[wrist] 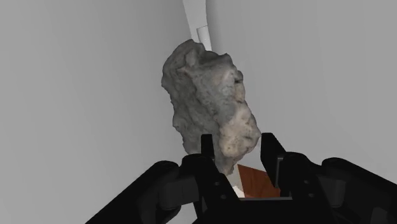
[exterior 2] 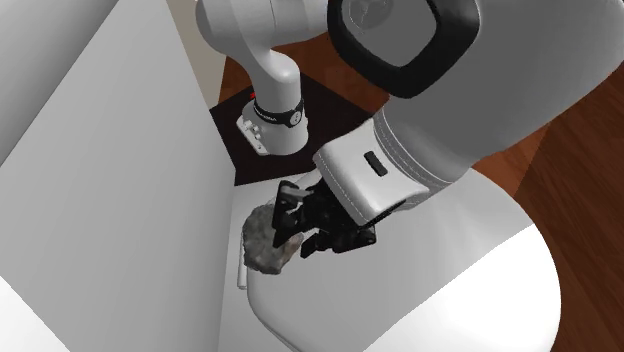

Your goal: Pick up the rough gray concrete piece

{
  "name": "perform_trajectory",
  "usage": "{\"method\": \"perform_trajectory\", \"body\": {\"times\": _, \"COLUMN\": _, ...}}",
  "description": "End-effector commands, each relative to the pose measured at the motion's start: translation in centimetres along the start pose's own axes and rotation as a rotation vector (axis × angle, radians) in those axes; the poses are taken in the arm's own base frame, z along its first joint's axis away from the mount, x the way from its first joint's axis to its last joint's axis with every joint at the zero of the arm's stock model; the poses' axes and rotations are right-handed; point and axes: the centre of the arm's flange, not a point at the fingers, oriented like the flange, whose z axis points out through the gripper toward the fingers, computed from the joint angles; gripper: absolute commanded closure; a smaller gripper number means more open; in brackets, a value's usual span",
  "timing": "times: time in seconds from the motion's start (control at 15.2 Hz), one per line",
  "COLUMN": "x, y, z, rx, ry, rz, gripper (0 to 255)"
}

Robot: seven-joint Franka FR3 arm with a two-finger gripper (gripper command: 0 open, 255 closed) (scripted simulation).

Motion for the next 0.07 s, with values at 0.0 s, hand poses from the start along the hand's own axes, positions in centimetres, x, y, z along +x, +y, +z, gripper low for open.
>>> {"method": "perform_trajectory", "body": {"times": 0.0, "x": 0.04, "y": 0.17, "z": -0.3, "rx": 0.0, "ry": 0.0, "rz": 0.0, "gripper": 255}}
